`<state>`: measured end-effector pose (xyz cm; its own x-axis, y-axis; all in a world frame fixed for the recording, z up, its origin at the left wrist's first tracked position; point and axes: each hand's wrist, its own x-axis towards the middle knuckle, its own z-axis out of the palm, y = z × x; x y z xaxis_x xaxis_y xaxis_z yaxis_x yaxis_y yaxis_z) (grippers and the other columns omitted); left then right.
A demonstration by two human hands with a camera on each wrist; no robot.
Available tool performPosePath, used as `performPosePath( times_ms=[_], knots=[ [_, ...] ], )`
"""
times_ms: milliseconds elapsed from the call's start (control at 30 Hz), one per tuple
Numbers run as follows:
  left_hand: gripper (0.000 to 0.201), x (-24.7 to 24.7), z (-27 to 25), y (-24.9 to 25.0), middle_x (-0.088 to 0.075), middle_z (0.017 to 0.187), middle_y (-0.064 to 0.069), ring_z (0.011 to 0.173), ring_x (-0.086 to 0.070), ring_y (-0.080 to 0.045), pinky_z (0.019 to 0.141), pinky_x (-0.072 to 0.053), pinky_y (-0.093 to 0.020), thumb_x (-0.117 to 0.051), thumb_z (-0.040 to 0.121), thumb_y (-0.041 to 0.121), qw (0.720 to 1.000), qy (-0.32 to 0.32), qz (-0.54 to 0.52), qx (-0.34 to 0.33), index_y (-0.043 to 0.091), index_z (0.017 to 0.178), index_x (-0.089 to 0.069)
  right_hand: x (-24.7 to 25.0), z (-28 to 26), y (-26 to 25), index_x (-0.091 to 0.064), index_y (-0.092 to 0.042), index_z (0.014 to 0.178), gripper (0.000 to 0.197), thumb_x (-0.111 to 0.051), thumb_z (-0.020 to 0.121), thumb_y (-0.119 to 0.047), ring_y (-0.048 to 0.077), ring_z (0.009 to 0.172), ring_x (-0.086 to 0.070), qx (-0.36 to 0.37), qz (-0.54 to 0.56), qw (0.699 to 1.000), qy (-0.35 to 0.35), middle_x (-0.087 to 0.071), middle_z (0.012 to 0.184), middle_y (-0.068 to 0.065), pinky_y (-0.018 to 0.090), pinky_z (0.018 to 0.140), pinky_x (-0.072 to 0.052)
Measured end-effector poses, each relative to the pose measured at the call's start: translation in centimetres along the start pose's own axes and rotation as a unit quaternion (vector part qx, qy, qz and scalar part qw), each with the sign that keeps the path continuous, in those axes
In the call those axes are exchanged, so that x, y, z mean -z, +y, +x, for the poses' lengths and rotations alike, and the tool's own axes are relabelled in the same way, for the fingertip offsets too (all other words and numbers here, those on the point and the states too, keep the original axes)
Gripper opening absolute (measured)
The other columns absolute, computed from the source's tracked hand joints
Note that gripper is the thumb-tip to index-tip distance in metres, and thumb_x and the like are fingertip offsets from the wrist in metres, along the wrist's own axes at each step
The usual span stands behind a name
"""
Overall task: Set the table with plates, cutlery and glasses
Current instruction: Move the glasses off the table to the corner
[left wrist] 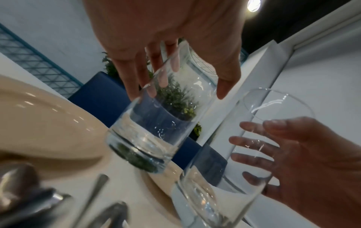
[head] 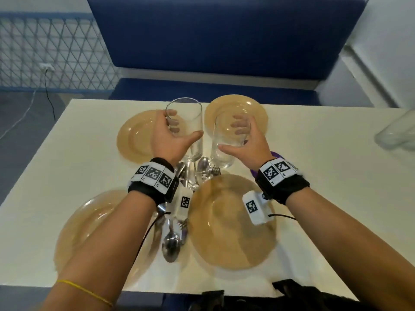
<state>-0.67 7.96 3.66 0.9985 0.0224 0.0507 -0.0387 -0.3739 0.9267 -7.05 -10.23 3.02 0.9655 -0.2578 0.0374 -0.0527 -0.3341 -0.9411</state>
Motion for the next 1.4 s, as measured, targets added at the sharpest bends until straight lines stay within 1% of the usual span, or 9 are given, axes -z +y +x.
performPosePath(
  times_ms=[133, 267, 367, 600, 767, 1067, 1167, 1300, 1400],
  knots=[
    [0.067, -7.8, -3.1, 3.1, -0.058, 0.105, 0.004, 0.095, -0.062, -0.014, 0.080, -0.054, -0.030, -0.086, 0.058, 0.034, 0.999, -0.023, -0.030, 0.010, 0.029, 0.111, -0.045, 8.6, -1.0, 2.9, -0.043, -0.023, 0.128, 0.075, -0.084, 0.065, -0.019, 0.007, 0.099, -0.050, -0.005, -0.034, 0.999, 0.032, -0.051, 0.114, -0.008, 0.009, 0.076, -0.038],
    [0.068, -14.0, -5.7, 5.4, -0.059, 0.108, 0.006, 0.099, -0.062, -0.015, 0.087, -0.053, -0.037, -0.084, 0.059, 0.038, 0.997, -0.064, -0.028, 0.016, 0.030, 0.113, -0.044, 15.2, -1.8, 5.7, -0.043, -0.021, 0.127, 0.075, -0.084, 0.064, -0.019, 0.011, 0.100, -0.050, -0.034, -0.052, 0.996, 0.066, -0.051, 0.115, -0.003, 0.007, 0.076, -0.038],
    [0.069, -18.4, -7.1, 6.7, -0.058, 0.108, 0.005, 0.100, -0.061, -0.015, 0.087, -0.052, -0.034, -0.085, 0.060, 0.034, 0.993, -0.110, -0.033, 0.005, 0.026, 0.115, -0.045, 19.3, -2.7, 7.9, -0.044, -0.020, 0.126, 0.075, -0.085, 0.063, -0.017, 0.015, 0.099, -0.052, -0.057, -0.051, 0.990, 0.117, -0.054, 0.116, 0.000, 0.004, 0.074, -0.039],
    [0.072, -28.4, -10.6, 9.6, -0.056, 0.110, 0.004, 0.101, -0.059, -0.014, 0.085, -0.052, -0.031, -0.086, 0.058, 0.034, 0.971, -0.238, -0.001, -0.014, 0.027, 0.117, -0.044, 28.5, -5.9, 12.4, -0.044, -0.022, 0.125, 0.074, -0.085, 0.064, -0.018, 0.016, 0.103, -0.054, -0.113, -0.043, 0.970, 0.212, -0.054, 0.114, -0.005, 0.020, 0.083, -0.041],
    [0.073, -36.2, -13.3, 11.7, -0.057, 0.112, 0.003, 0.102, -0.055, -0.015, 0.082, -0.042, -0.022, -0.086, 0.060, 0.032, 0.954, -0.298, 0.024, -0.033, 0.023, 0.119, -0.044, 35.9, -7.3, 15.8, -0.044, -0.023, 0.126, 0.074, -0.084, 0.064, -0.015, 0.016, 0.103, -0.052, -0.146, -0.030, 0.955, 0.257, -0.054, 0.116, -0.003, 0.023, 0.086, -0.041],
    [0.075, -48.9, -17.5, 14.9, -0.059, 0.124, 0.005, 0.110, -0.058, -0.017, 0.088, -0.045, -0.027, -0.085, 0.060, 0.036, 0.945, -0.319, 0.062, -0.024, 0.029, 0.122, -0.044, 48.5, -7.9, 21.8, -0.044, -0.021, 0.127, 0.075, -0.083, 0.064, -0.012, 0.013, 0.106, -0.051, -0.163, -0.042, 0.950, 0.262, -0.053, 0.120, -0.003, 0.024, 0.093, -0.041],
    [0.076, -51.9, -18.2, 15.7, -0.058, 0.127, 0.004, 0.112, -0.056, -0.017, 0.088, -0.044, -0.027, -0.085, 0.061, 0.035, 0.946, -0.317, 0.070, -0.025, 0.029, 0.124, -0.043, 50.9, -7.2, 23.3, -0.044, -0.021, 0.127, 0.076, -0.084, 0.063, -0.013, 0.014, 0.106, -0.051, -0.168, -0.027, 0.949, 0.265, -0.053, 0.117, -0.004, 0.024, 0.089, -0.041],
    [0.078, -54.1, -18.5, 15.9, -0.057, 0.126, 0.003, 0.111, -0.055, -0.015, 0.087, -0.042, -0.024, -0.086, 0.060, 0.031, 0.948, -0.309, 0.064, -0.033, 0.026, 0.126, -0.044, 52.4, -6.1, 24.4, -0.042, -0.022, 0.130, 0.080, -0.085, 0.063, -0.014, 0.013, 0.105, -0.051, -0.168, -0.017, 0.951, 0.257, -0.052, 0.117, -0.008, 0.025, 0.092, -0.042],
    [0.079, -55.1, -18.2, 16.0, -0.052, 0.124, 0.002, 0.106, -0.051, -0.011, 0.090, -0.044, -0.023, -0.087, 0.058, 0.030, 0.954, -0.290, 0.063, -0.049, 0.023, 0.126, -0.047, 53.1, -5.2, 25.0, -0.038, -0.017, 0.131, 0.081, -0.085, 0.064, -0.015, 0.012, 0.107, -0.051, -0.172, -0.013, 0.951, 0.256, -0.052, 0.121, -0.007, 0.025, 0.092, -0.042]
  ],
)
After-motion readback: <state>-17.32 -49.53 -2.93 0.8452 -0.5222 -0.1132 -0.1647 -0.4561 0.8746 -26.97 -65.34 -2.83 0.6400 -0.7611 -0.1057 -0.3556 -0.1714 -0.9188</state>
